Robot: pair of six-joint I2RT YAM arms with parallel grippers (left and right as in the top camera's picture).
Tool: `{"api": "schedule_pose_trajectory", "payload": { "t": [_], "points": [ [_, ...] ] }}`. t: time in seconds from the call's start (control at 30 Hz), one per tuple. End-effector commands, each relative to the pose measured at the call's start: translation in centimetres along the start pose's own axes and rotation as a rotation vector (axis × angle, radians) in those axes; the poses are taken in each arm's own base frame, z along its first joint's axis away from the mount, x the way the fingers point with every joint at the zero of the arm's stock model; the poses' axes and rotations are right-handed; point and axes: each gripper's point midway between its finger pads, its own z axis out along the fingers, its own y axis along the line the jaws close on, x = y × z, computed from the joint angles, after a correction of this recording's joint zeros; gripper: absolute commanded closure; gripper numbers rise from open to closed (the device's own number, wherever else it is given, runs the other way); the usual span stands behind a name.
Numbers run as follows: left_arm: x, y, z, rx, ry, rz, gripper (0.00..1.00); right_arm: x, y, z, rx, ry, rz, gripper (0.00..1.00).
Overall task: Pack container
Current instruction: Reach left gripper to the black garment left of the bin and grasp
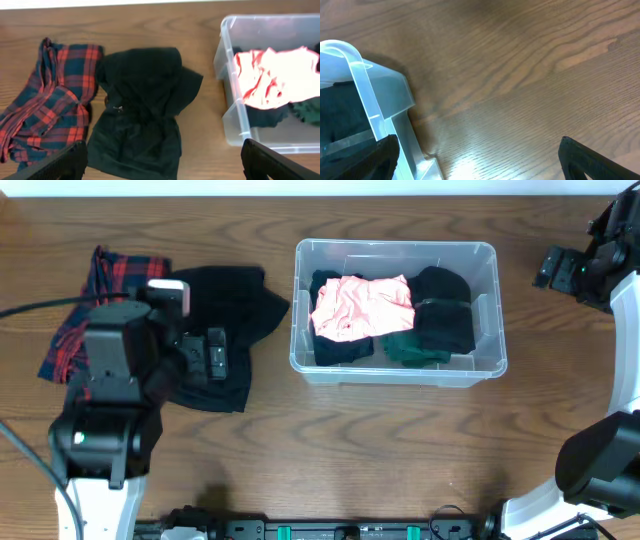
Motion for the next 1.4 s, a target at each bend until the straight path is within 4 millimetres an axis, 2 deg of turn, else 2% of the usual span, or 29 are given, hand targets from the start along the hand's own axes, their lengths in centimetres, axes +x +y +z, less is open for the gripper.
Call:
{"api": "schedule_pose_trajectory", "payload": {
  "t": [0.0, 0.17, 0.3, 0.43, 0.57, 0.77, 1.23, 1.37],
  "points": [
    [0.1, 0.1, 1.5, 0.000, 0.045, 0.041, 0.02, 0.0, -0.2, 0.2, 0.006, 0.004, 0.016, 0.01],
    [1.4, 0.3, 5.8, -0.004, 0.170, 0.039, 0.02, 0.0, -0.2, 0.2, 0.006, 0.004, 0.016, 0.01],
    [2.2, 1.1, 9.3, -0.050, 0.236, -0.026, 0.02, 0.0, -0.2, 0.2, 0.006, 0.004, 0.016, 0.01],
    [3.1, 1.4, 12.2, -0.059, 0.293, -0.050, 0.02, 0.0, -0.2, 0.2, 0.006, 0.004, 0.016, 0.01],
    [4.9, 2.6, 14.6, -0.081, 0.373, -0.087, 0.02, 0.0, -0.2, 0.2, 0.006, 0.004, 0.016, 0.01],
    [6.9, 4.6, 17.1, -0.103, 0.444, -0.167, 0.02, 0.0, -0.2, 0.2, 0.006, 0.004, 0.016, 0.01],
    [9.8, 4.3, 21.7, -0.031, 0.531, -0.095, 0.02, 0.0, -0.2, 0.2, 0.006, 0.004, 0.016, 0.01],
    [9.8, 4.4, 22.3, -0.033, 0.525, -0.095, 0.02, 0.0, -0.2, 0.2, 0.006, 0.004, 0.016, 0.01]
  ]
}}
